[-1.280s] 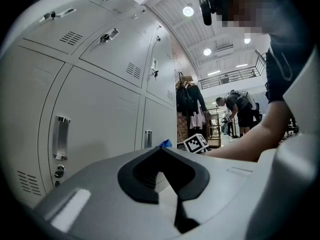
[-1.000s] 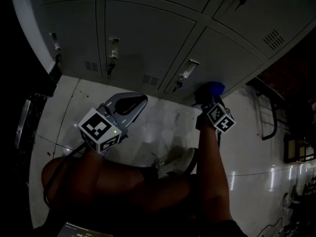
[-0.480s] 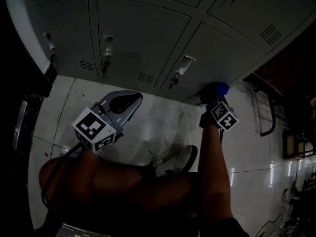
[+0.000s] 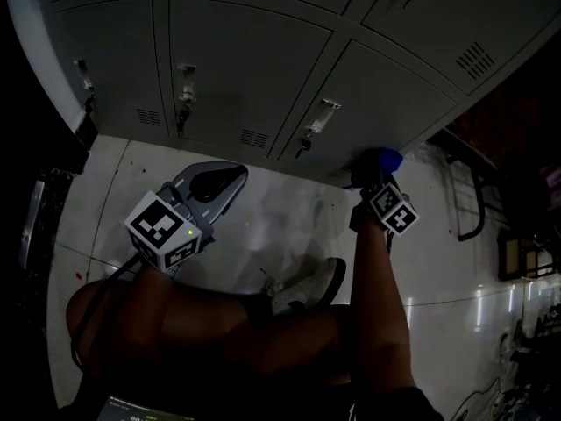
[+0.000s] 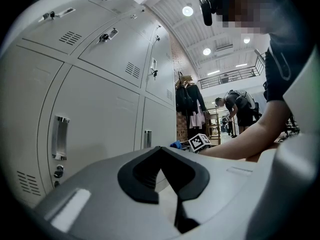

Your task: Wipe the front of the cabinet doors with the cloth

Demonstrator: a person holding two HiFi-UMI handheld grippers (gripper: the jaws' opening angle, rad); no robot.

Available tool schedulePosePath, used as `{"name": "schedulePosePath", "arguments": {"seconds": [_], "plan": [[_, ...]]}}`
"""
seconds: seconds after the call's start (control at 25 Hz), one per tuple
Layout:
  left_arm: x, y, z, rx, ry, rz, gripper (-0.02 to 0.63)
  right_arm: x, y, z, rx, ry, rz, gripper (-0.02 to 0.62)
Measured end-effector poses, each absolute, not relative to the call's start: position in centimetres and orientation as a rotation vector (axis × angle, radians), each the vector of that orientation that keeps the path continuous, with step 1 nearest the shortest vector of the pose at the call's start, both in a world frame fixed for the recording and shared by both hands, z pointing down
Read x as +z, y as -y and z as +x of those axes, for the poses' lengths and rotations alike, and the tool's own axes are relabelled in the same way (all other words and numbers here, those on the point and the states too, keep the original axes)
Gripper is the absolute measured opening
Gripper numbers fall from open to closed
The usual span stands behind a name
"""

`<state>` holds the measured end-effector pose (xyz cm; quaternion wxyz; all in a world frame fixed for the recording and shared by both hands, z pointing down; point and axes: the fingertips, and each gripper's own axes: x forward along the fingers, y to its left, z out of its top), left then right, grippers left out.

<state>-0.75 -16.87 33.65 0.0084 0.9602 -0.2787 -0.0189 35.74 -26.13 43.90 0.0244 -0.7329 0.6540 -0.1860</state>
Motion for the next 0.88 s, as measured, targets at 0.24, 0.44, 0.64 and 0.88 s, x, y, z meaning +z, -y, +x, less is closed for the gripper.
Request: {"name": "schedulePosePath", "arguments": {"seconds": [0.24, 0.44, 0.64, 0.88], "plan": [[33.6, 16.9, -0.8, -0.060, 0.872, 3.001, 0.006, 45.4, 26.8, 24.8, -0.584, -2.300, -2.052, 0.069], [33.3, 16.9, -0.8, -0.072, 0.878, 2.996, 0.006, 48.4, 26.3, 16.3, -0.560, -2.590, -1.879, 0.069], [33.2, 17.0, -0.9, -0.076, 0.878, 2.996, 0.006, 50.2, 27.2, 13.5, -0.577, -2.694, -1.815, 0.069], [33.5, 17.2, -1.0, -0.070, 0.883, 2.992, 0.006, 51.7, 29.2, 14.0, -0.590, -2.710, -1.849, 0.069]]}}
